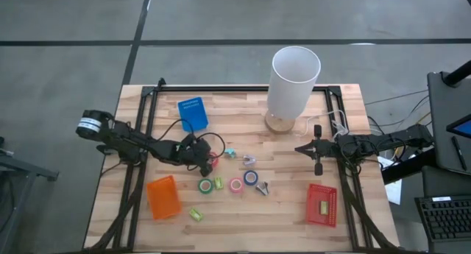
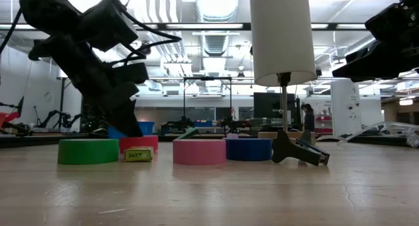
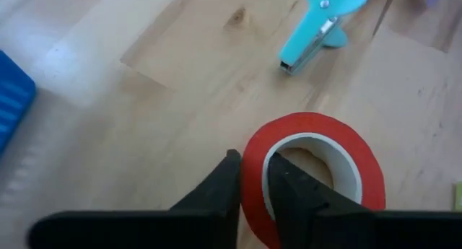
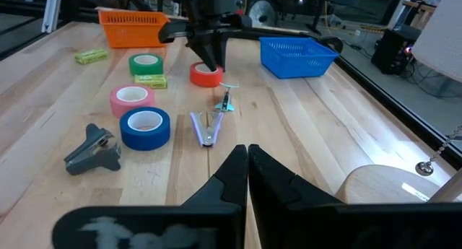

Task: Pick and place Stapler, Stapler remover, tape
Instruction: Put the red tape into the blue basket

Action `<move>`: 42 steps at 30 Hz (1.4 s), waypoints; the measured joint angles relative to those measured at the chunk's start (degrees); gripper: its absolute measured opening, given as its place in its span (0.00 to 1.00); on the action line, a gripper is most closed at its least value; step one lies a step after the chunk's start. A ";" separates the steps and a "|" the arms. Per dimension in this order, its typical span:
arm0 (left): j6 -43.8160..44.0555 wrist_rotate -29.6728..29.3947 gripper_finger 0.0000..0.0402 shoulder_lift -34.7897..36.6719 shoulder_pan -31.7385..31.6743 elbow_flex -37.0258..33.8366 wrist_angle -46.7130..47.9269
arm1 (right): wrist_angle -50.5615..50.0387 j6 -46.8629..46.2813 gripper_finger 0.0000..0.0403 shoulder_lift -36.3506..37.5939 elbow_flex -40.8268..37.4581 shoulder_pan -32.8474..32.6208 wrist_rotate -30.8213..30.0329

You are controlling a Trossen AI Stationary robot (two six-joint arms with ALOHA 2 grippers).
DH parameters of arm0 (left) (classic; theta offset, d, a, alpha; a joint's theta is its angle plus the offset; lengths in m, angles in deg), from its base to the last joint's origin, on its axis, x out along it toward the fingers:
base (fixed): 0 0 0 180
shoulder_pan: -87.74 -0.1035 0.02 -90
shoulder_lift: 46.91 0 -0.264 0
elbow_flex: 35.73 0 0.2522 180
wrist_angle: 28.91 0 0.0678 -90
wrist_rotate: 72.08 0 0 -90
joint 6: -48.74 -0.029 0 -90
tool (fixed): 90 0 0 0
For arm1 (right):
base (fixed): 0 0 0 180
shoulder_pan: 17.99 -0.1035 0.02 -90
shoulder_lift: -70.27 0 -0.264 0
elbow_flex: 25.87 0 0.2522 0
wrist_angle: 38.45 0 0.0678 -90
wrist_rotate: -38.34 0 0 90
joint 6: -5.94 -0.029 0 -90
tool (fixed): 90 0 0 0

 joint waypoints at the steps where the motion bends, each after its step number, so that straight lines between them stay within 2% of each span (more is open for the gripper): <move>1: 0.17 -1.20 0.10 0.15 0.02 0.00 0.04 | 0.00 0.00 0.02 0.00 0.00 0.00 0.00; 10: 1.46 -8.84 0.12 3.94 -0.08 -0.02 1.45 | 0.04 0.00 0.02 -0.01 0.00 0.02 0.00; 18: 3.61 -19.08 0.11 14.02 -0.64 -0.02 8.00 | 0.00 0.00 0.02 -0.02 0.00 0.00 0.01; 24: 4.81 -26.02 0.12 20.50 -4.69 -0.02 14.91 | 0.00 0.00 0.02 -0.02 0.00 0.00 0.00; 29: 1.52 -25.34 0.12 22.44 -10.85 -0.02 16.16 | 0.02 0.00 0.02 -0.02 0.00 0.00 0.00; 35: 1.27 -20.43 0.12 22.11 -18.30 -0.02 17.62 | 0.02 0.00 0.02 -0.02 0.00 0.00 0.00; 42: 0.16 -15.87 0.13 21.37 -23.04 -0.02 17.92 | 0.00 0.00 0.02 -0.02 0.00 0.00 0.00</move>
